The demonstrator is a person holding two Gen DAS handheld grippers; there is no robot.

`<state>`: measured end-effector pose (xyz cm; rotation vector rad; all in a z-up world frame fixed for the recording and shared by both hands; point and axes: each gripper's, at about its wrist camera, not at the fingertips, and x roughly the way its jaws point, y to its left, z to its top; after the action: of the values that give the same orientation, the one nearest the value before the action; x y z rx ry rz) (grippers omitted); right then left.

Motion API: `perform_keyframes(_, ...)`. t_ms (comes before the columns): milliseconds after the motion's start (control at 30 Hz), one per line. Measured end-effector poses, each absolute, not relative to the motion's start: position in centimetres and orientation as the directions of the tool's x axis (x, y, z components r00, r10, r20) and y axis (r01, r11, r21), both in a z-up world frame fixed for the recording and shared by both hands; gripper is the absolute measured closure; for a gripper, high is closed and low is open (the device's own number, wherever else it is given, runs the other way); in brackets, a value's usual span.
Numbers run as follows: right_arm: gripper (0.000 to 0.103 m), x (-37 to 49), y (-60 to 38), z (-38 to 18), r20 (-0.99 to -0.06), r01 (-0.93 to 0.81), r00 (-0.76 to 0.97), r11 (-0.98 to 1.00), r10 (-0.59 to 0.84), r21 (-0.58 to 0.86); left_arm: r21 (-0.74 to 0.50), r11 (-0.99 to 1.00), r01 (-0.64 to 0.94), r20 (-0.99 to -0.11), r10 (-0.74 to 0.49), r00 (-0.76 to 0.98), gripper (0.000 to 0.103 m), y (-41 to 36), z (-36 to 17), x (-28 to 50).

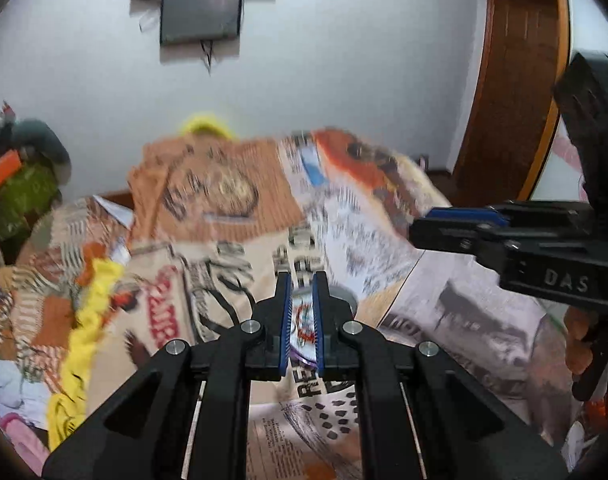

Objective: Organize jewelry

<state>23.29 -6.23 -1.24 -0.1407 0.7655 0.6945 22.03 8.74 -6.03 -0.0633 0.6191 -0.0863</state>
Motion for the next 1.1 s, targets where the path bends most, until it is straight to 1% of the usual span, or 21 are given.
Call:
perform_keyframes(133,0.082,18.2,-8.1,3.6,-0.557,-0.63,0.62,0.774,0.553,0.066,-0.077,0.995,0.068,-0.467,-0.096,0.879,0.093,8.0,-1.3,17.8)
perform_keyframes(200,0.083,15.6,-8.8,5.6,-0.487,-0.626,0.671,0.779,0.558,0.03,-0.081,0.993,0.084,-0.396,-0.11,0.912,0.088,7.5,1.2,15.0)
perform_keyframes(267,0.082,12.6,-9.9,7.4,-0.406,-0.618,0.718,0.786,0.565,0.002,-0.06,0.995,0.085,-0.331,-0.1,0.938,0.085,6.8,3.1,12.6)
perform_keyframes(300,0.08,11.6,-10.0,8.0,-0.377,-0.615,0.732,0.789,0.568,-0.005,-0.046,0.995,0.083,-0.299,-0.093,0.95,0.083,6.4,4.0,11.4)
perform_keyframes(367,0.076,9.3,-11.0,8.9,-0.32,-0.601,0.76,0.799,0.566,-0.014,-0.025,0.997,0.078,-0.249,-0.082,0.965,0.078,5.8,5.1,9.3)
perform_keyframes(400,0.074,8.1,-11.4,9.4,-0.288,-0.595,0.773,0.804,0.566,-0.018,-0.021,0.997,0.074,-0.208,-0.077,0.975,0.078,5.5,5.7,7.7)
perform_keyframes(433,0.074,7.2,-11.7,9.6,-0.265,-0.589,0.783,0.808,0.563,-0.023,-0.026,0.997,0.076,-0.186,-0.079,0.979,0.078,5.4,5.9,6.6)
perform_keyframes(533,0.071,4.3,-12.5,9.9,-0.198,-0.558,0.818,0.829,0.54,-0.043,-0.031,0.998,0.063,-0.147,-0.067,0.987,0.076,5.1,6.1,4.4)
perform_keyframes(567,0.066,3.5,-12.6,9.8,-0.18,-0.545,0.829,0.837,0.529,-0.05,-0.026,0.998,0.048,-0.135,-0.052,0.989,0.07,4.9,6.0,3.8)
perform_keyframes(600,0.056,3.2,-12.6,9.7,-0.169,-0.537,0.836,0.842,0.522,-0.05,-0.021,0.999,0.027,-0.121,-0.029,0.992,0.062,4.7,5.8,3.0)
perform_keyframes(633,0.05,2.6,-12.7,9.5,-0.155,-0.523,0.846,0.851,0.511,-0.051,-0.018,1.0,0.017,-0.116,-0.019,0.993,0.056,4.5,5.6,2.6)
perform_keyframes(700,0.031,2.1,-12.8,9.0,-0.137,-0.491,0.866,0.869,0.481,-0.059,-0.016,1.0,-0.021,-0.105,0.019,0.994,0.034,4.3,5.1,1.9)
perform_keyframes(733,0.027,2.2,-12.9,8.8,-0.136,-0.486,0.869,0.872,0.475,-0.062,-0.019,0.999,-0.032,-0.099,0.03,0.995,0.028,4.2,4.8,1.6)
perform_keyframes(767,0.021,2.2,-12.9,8.6,-0.145,-0.481,0.872,0.874,0.468,-0.066,-0.023,0.999,-0.044,-0.095,0.042,0.995,0.016,4.1,4.4,1.4)
perform_keyframes(800,0.019,2.2,-12.9,8.5,-0.153,-0.473,0.875,0.879,0.459,-0.068,-0.024,0.998,-0.05,-0.093,0.048,0.994,0.01,4.0,4.4,1.0)
perform_keyframes(867,0.016,2.1,-13.0,8.3,-0.157,-0.45,0.887,0.89,0.435,-0.076,-0.027,0.998,-0.058,-0.096,0.056,0.994,0.008,3.8,4.1,0.7)
perform_keyframes(933,0.004,1.7,-13.2,8.2,-0.154,-0.424,0.9,0.902,0.408,-0.082,-0.026,0.998,-0.059,-0.105,0.056,0.993,0.007,3.4,3.9,0.4)
perform_keyframes(967,0.002,1.7,-13.2,8.2,-0.15,-0.412,0.905,0.908,0.397,-0.08,-0.026,0.998,-0.064,-0.109,0.061,0.992,0.006,3.4,3.8,0.1)
perform_keyframes(1000,0.0,1.3,-13.4,8.2,-0.144,-0.404,0.909,0.912,0.39,-0.077,-0.026,0.997,-0.07,-0.112,0.067,0.991,0.005,3.4,3.7,0.2)
perform_keyframes(1100,0.0,0.6,-13.6,8.2,-0.147,-0.404,0.909,0.911,0.39,-0.082,-0.024,0.997,-0.077,-0.118,0.074,0.99,0.005,3.3,3.5,0.2)
